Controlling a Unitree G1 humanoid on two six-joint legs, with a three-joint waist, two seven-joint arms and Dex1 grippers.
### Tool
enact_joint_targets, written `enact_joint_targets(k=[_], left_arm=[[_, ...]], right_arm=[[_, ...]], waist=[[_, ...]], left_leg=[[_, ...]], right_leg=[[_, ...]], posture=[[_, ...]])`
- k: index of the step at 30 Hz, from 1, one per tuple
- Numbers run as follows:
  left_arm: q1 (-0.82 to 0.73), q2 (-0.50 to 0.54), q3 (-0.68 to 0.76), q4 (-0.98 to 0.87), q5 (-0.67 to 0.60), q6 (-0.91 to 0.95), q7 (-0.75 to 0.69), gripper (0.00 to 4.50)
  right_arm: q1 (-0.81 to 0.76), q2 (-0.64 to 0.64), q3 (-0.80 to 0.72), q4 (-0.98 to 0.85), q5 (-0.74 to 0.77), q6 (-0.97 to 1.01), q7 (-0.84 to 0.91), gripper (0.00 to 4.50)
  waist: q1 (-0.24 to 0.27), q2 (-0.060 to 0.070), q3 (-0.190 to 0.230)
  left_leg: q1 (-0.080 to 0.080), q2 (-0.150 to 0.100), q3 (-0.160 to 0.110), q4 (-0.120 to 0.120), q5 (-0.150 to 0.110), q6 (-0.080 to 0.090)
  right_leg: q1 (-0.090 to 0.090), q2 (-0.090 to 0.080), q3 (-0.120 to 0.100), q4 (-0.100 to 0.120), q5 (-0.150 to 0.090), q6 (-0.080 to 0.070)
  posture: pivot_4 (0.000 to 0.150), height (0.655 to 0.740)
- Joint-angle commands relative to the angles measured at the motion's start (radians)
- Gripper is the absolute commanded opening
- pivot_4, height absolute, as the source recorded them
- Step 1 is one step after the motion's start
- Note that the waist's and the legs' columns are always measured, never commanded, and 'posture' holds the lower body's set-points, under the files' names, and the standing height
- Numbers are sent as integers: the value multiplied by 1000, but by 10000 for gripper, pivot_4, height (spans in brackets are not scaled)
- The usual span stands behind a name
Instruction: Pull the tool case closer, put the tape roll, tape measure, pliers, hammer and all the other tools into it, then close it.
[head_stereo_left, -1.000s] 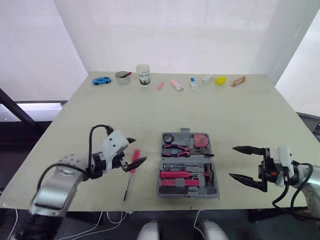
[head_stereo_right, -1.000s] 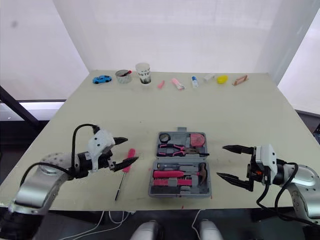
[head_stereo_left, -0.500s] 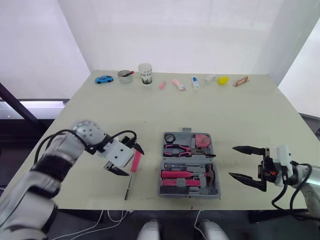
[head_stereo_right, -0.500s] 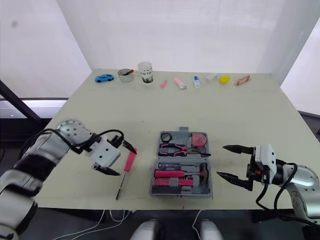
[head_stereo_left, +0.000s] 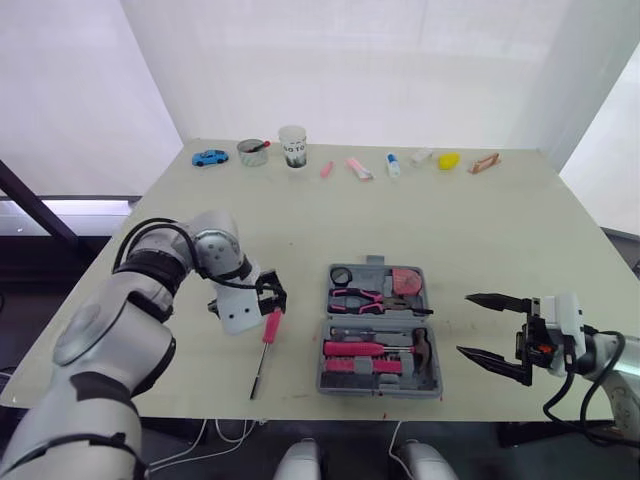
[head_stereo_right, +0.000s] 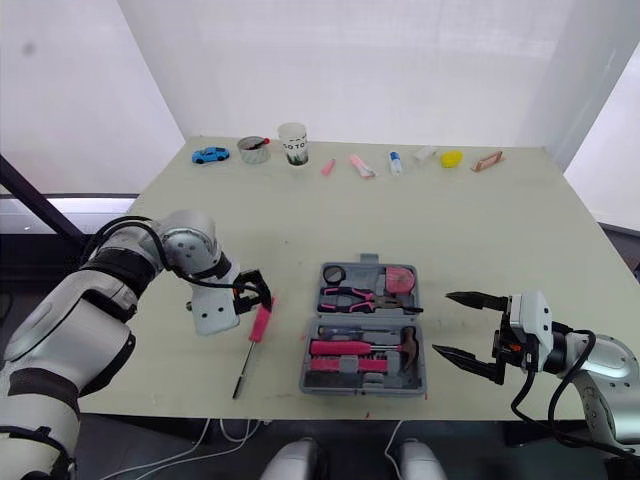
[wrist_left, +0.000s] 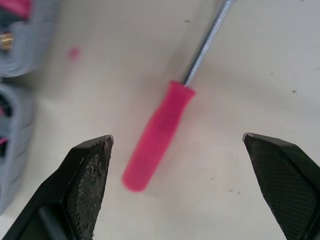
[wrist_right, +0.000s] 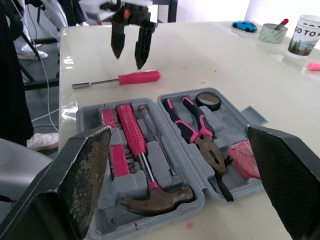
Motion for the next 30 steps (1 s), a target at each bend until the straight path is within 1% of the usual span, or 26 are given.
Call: enact_joint_targets(k=[1,6,11,15,18,19,21,24,27,30], left_arm=[[-18,-25,-29,33,112,-41,111,44554],[-33,-48,-63,42,273,-44,281,44554],[-58,-73,-102,41,405,-39,435,44554],[-66,-97,-128,53,451,-50,503,44554],[-66,-115,-136,72,454,-76,514,44554],[-66,-119,-139,77,452,-85,517,39404],[-63,-122,-144,85,442,-106,509,32244],[-51,-109,-145,78,427,-136,501,15334],[-40,-91,-145,64,411,-158,493,4051],[-36,-64,-146,43,373,-186,476,4022]], right_arm=[[-5,-12,-21,-21,11,-16,5,45000],[3,-12,-24,-29,13,-15,2,45000],[9,-14,-27,-34,12,-14,-2,45000],[3,-12,-23,-33,10,-15,-4,45000],[4,-11,-22,-34,9,-15,-5,45000],[5,-11,-22,-35,9,-15,-5,45000],[4,-10,-22,-35,8,-15,-6,45000],[4,-9,-21,-35,7,-16,-8,45000],[3,-6,-18,-36,6,-16,-11,45000],[1,-4,-14,-36,7,-15,-13,45000]], waist=[[0,0,0],[0,-3,1],[0,-3,2],[1,-3,1],[2,-2,1],[2,-2,1],[2,-1,1],[3,-1,1],[1,-1,1],[0,-2,1]], left_leg=[[0,0,0,0,0,0],[0,0,0,0,0,0],[0,0,0,0,0,0],[1,0,0,0,0,0],[1,0,0,0,0,0],[1,0,0,0,0,0],[1,0,0,0,0,0],[1,-1,0,0,0,0],[1,-1,1,0,0,0],[1,-1,1,0,0,0]], right_leg=[[0,0,0,0,0,0],[0,0,0,0,0,0],[0,0,0,0,0,0],[0,0,0,1,0,0],[1,-1,0,1,0,0],[1,-1,0,1,0,0],[1,-1,0,1,0,0],[1,-1,0,1,0,0],[1,-2,0,1,0,0],[1,-2,0,1,0,0]], posture=[[1500,7400],[1500,7400],[1500,7400],[1500,7400],[1500,7400],[1500,7400],[1500,7400],[1500,7400],[1500,7400],[1500,7400]])
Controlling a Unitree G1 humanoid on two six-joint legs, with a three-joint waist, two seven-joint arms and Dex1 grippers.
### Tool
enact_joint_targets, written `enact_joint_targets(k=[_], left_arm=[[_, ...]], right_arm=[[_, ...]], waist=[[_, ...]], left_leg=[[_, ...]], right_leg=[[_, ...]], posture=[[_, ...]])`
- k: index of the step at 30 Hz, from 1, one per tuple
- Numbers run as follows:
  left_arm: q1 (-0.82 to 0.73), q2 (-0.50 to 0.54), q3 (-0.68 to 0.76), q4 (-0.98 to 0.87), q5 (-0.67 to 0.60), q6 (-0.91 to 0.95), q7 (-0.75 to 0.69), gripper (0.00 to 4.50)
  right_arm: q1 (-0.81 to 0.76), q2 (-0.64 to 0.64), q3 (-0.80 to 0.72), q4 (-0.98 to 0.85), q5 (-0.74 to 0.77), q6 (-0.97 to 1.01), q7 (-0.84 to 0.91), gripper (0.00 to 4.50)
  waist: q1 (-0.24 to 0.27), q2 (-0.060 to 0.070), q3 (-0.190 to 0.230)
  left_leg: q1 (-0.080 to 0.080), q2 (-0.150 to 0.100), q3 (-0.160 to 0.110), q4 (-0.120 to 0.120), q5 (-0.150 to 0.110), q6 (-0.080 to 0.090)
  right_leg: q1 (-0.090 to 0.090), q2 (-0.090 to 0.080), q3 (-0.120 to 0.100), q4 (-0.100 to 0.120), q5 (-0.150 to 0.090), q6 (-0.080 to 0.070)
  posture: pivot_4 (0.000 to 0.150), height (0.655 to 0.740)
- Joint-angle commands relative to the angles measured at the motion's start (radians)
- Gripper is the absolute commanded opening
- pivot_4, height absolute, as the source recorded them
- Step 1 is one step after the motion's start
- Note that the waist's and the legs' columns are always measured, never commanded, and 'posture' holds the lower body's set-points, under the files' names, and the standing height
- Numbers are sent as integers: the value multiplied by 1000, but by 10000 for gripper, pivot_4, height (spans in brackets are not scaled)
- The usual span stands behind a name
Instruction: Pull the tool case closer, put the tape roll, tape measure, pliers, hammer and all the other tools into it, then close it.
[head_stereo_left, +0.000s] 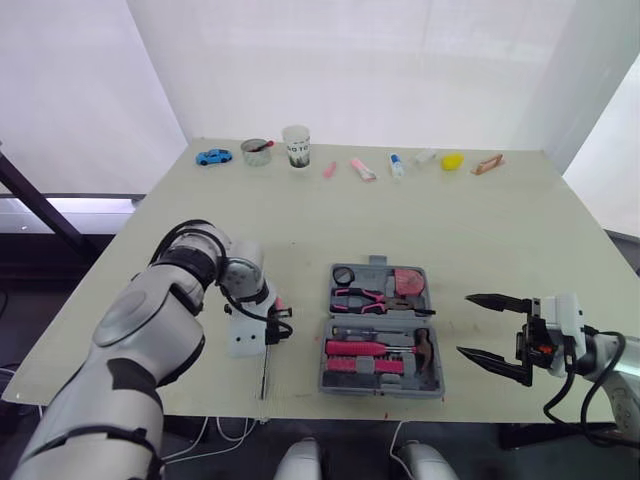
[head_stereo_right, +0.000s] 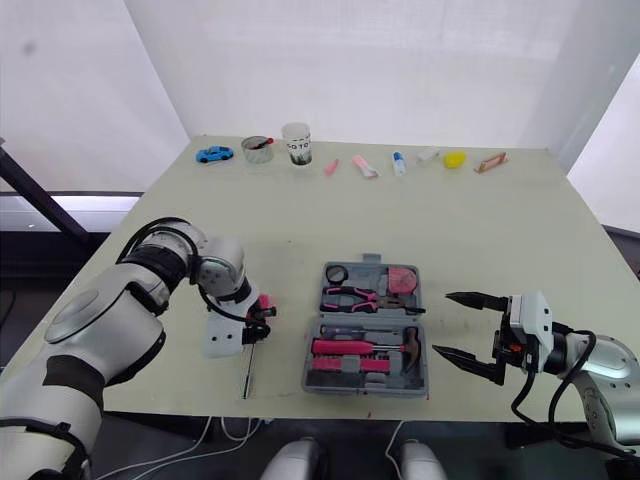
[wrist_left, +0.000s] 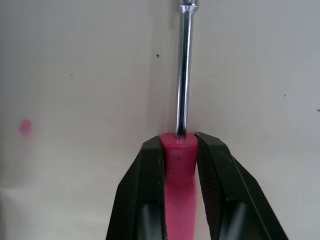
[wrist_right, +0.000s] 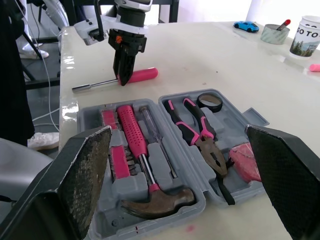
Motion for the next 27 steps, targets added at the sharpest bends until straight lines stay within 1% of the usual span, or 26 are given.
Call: enact_joint_targets(k=[1,4,6,10,14,16,19,22,25,27], left_arm=[[15,32,-7,-36,-63,-52,-13,4022],[12,61,-9,-60,-106,-62,-34,4022],[-4,86,3,-68,-167,-56,-50,4022],[-18,156,34,-113,-314,5,-104,4022],[48,259,49,-264,-504,106,-172,4022],[100,308,77,-362,-610,203,-214,4022],[199,365,137,-507,-723,368,-268,4022],[242,352,187,-524,-744,484,-284,4022],[309,334,258,-545,-808,658,-299,4022],[377,363,309,-611,-834,782,-322,4022]], right_arm=[[-7,-3,-11,-31,8,-15,-4,45000],[-8,-2,-8,-32,10,-14,-2,45000],[-6,-1,-6,-34,14,-12,2,45000],[-4,0,-7,-32,18,-13,9,45000],[-5,7,-6,-31,23,-17,13,45000],[-7,13,-4,-30,25,-18,13,45000],[-10,22,-2,-32,28,-19,13,45000],[-13,24,-1,-30,27,-20,16,45000],[-21,23,1,-16,24,-23,25,45000],[-28,22,1,-8,23,-24,31,45000]], waist=[[-1,0,0],[-2,-1,1],[-2,-1,1],[-2,-2,1],[-3,-2,1],[-4,-2,1],[-4,-2,1],[1,-1,1],[0,-1,1],[-4,-1,1]], left_leg=[[0,0,0,0,0,0],[0,0,0,0,0,0],[0,0,0,0,0,0],[0,1,0,0,0,0],[0,1,0,0,0,0],[0,2,0,0,0,0],[1,3,0,0,0,0],[1,3,0,1,0,0],[0,2,-1,2,0,0],[1,2,0,2,0,0]], right_leg=[[0,0,0,0,0,0],[0,0,0,0,0,0],[0,0,0,1,0,0],[0,0,-1,1,0,0],[0,1,-1,1,0,0],[0,1,-1,1,0,0],[0,1,-1,2,0,0],[0,1,-1,2,0,0],[0,2,-2,2,0,0],[0,2,-2,3,0,0]], posture=[[1500,7400],[1500,7400],[1500,7400],[1500,7400],[1500,7400],[1500,7400],[1500,7400],[1500,7400],[1500,7400],[1500,7400]])
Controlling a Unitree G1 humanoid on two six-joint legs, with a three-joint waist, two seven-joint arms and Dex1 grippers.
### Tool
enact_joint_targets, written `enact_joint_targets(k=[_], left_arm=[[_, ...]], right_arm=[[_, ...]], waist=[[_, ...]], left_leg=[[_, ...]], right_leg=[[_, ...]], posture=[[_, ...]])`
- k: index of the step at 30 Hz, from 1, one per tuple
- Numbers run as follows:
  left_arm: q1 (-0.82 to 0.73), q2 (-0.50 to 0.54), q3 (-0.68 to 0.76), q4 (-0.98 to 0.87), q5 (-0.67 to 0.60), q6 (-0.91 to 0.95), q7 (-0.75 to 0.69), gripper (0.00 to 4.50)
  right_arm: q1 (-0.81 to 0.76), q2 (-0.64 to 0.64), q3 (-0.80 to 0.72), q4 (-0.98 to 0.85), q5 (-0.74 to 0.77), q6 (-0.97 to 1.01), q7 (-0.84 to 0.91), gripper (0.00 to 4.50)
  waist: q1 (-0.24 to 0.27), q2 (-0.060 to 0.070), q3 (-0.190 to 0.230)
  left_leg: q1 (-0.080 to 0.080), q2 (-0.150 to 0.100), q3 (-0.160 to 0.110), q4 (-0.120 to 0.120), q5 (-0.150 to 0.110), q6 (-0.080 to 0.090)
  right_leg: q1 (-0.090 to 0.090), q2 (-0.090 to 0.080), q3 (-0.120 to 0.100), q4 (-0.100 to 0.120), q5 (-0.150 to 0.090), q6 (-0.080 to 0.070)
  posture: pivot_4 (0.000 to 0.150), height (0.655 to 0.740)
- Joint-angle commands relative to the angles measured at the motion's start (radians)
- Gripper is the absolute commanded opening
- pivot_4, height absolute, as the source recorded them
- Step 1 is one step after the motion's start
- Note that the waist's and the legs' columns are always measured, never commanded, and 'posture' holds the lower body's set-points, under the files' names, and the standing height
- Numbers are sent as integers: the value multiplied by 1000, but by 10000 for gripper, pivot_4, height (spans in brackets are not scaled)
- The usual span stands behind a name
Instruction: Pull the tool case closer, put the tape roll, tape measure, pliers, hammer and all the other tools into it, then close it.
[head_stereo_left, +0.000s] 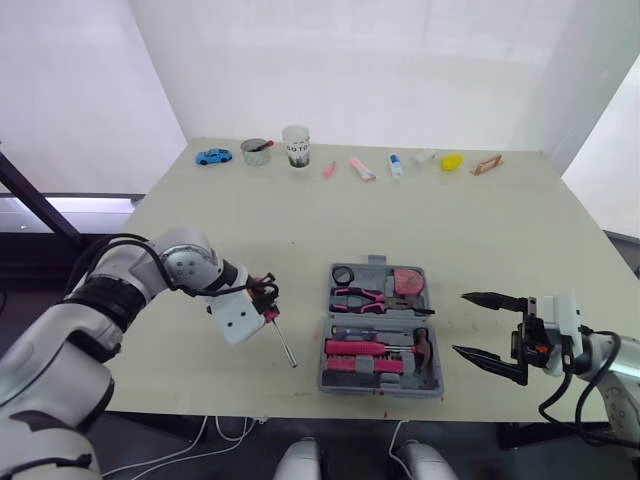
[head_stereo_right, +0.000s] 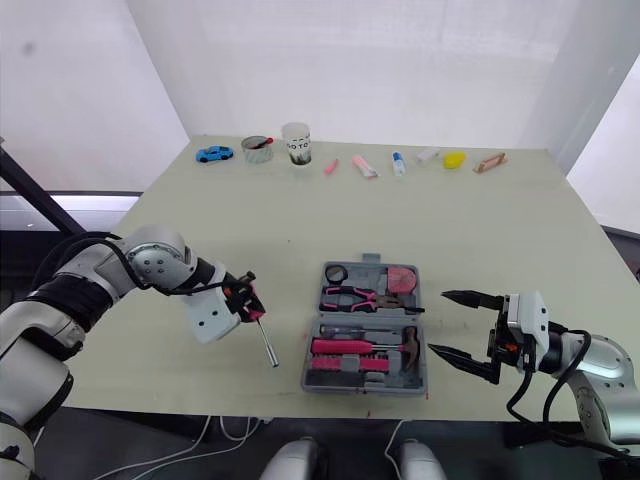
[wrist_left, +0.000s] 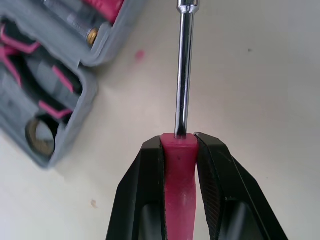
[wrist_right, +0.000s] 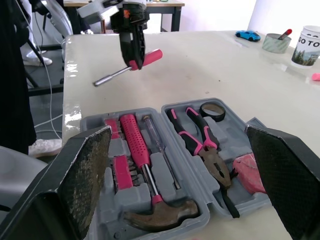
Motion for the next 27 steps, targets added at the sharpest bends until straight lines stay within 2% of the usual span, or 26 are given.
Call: enact_joint_targets(k=[1,3,6,12,17,20,23,27], left_arm=[[107,53,124,-140,-81,262,-36,4022],[183,84,186,-236,-112,416,-44,4022],[308,94,303,-380,-170,663,19,4022],[509,107,465,-600,-162,1013,122,4022],[635,6,617,-817,-283,1490,253,4022],[669,-62,661,-918,-299,1670,345,4022],[634,-227,756,-976,-351,1912,490,4022],[582,-351,822,-1009,-354,2143,618,4022]], right_arm=[[-18,-3,-8,0,14,-21,15,45000],[-25,-2,-7,9,11,-23,20,45000],[-36,-1,-4,24,8,-27,25,45000],[-48,-1,2,44,6,-39,31,45000],[-41,-1,0,50,4,-45,33,45000],[-45,2,-2,59,-5,-62,26,45000],[-46,4,-6,64,-2,-70,21,45000],[-40,1,-12,66,5,-70,23,45000]], waist=[[-10,0,0],[-19,0,0],[-22,0,0],[-22,0,0],[-21,0,1],[-22,0,0],[-19,0,0],[-23,0,0]], left_leg=[[0,1,0,0,0,0],[0,1,0,0,0,0],[0,2,-1,0,0,0],[1,2,-1,-1,0,0],[1,2,-2,-1,0,0],[1,1,-3,-1,0,0],[1,1,-3,-1,0,0],[1,1,-5,0,0,0]], right_leg=[[0,0,0,0,0,0],[0,1,0,0,0,0],[0,2,-1,0,0,0],[0,1,0,1,0,0],[0,0,0,1,0,0],[0,0,0,1,0,0],[0,1,0,1,0,0],[0,1,0,1,0,0]], posture=[[1500,7400],[1500,7400],[1500,7400],[1500,7400],[1500,7400],[1500,7400],[1500,7400],[1500,7400]])
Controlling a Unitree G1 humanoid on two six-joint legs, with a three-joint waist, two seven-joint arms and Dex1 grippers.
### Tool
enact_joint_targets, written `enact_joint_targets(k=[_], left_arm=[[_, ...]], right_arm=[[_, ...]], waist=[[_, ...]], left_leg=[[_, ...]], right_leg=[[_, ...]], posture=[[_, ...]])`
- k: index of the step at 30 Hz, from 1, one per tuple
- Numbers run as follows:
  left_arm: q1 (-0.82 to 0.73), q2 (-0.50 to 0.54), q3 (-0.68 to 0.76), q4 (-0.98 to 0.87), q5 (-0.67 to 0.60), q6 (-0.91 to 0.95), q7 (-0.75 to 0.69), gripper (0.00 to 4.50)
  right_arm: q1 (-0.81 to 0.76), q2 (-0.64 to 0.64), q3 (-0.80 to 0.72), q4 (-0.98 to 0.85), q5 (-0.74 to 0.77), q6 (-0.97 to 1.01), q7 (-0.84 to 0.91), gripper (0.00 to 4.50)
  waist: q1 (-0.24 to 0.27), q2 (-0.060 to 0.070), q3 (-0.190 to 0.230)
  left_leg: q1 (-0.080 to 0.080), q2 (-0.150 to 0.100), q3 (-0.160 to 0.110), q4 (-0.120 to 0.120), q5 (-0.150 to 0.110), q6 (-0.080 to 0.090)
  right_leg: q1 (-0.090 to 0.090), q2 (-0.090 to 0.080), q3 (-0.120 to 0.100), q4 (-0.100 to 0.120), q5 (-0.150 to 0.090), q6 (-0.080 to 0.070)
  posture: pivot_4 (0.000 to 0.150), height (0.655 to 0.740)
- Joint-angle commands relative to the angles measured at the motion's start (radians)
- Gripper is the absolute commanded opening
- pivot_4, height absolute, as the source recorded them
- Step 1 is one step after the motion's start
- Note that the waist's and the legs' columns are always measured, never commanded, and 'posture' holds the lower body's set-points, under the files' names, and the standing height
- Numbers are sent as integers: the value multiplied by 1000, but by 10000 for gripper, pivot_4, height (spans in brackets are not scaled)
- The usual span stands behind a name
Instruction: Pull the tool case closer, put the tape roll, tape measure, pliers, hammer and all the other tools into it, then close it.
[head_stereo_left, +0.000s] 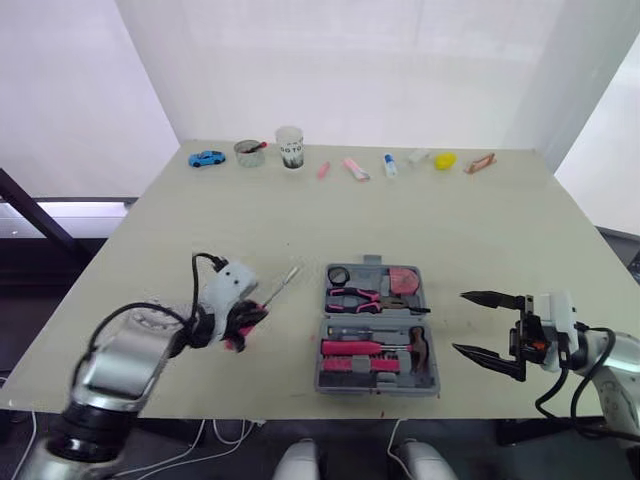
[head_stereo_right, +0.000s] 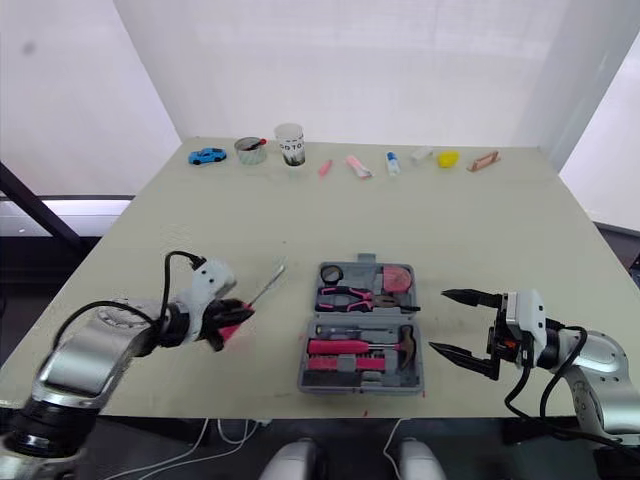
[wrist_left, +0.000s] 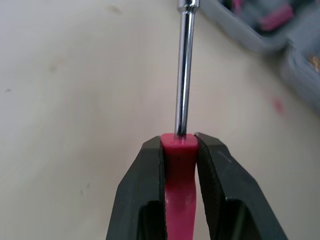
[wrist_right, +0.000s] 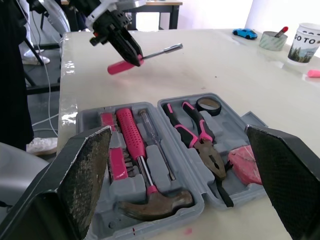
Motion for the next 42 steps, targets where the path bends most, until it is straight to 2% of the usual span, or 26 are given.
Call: enact_joint_targets(k=[1,7,11,21,23,24,29,30,42], left_arm=[[-56,-77,98,-45,-2,202,124,4022],[-159,-184,134,-55,1,477,249,4022],[-184,-232,160,-16,-5,494,315,4022],[-215,-252,122,49,-26,488,359,4022],[-225,-261,126,65,-24,475,369,14334],[-226,-264,126,74,-23,466,373,17584],[-205,-266,112,93,-20,420,389,43508],[-198,-268,112,93,-20,413,392,44788],[-9,-344,91,-22,-11,148,452,44788]], right_arm=[[1,-6,-33,-16,19,-15,-3,45000],[-3,-14,-41,-9,25,-12,-2,45000],[-6,-26,-44,-5,21,-9,-3,45000],[-4,-30,-41,-14,17,-7,-11,45000],[-2,-29,-38,-20,18,-4,-15,45000],[-2,-29,-37,-22,18,-3,-16,45000],[-8,-29,-36,-20,17,-3,-19,45000],[-8,-29,-36,-20,17,-3,-19,45000],[12,-30,-40,-35,19,-1,-24,45000]], waist=[[-4,0,0],[-4,0,0],[-3,0,0],[-4,0,0],[-3,0,0],[-3,0,0],[-4,0,0],[-4,0,0],[-3,0,0]], left_leg=[[0,0,-1,0,0,0],[1,0,-2,0,0,0],[1,-1,-3,0,0,0],[1,-1,-3,-1,0,0],[1,-1,-3,-1,0,0],[1,-1,-3,-1,0,0],[1,-2,-3,-1,0,0],[1,-2,-3,-1,0,0],[1,-2,-2,-1,0,0]], right_leg=[[0,0,0,0,0,0],[0,0,1,1,0,0],[0,-1,1,0,0,0],[0,-1,1,0,0,0],[0,-1,1,0,0,0],[0,-1,1,0,0,0],[0,-1,2,0,0,0],[0,-2,2,0,0,0],[0,-3,3,0,0,0]], posture=[[1500,7400],[1500,7400],[1500,7400],[1500,7400],[1500,7400],[1500,7400],[1500,7400],[1500,7400],[1500,7400]])
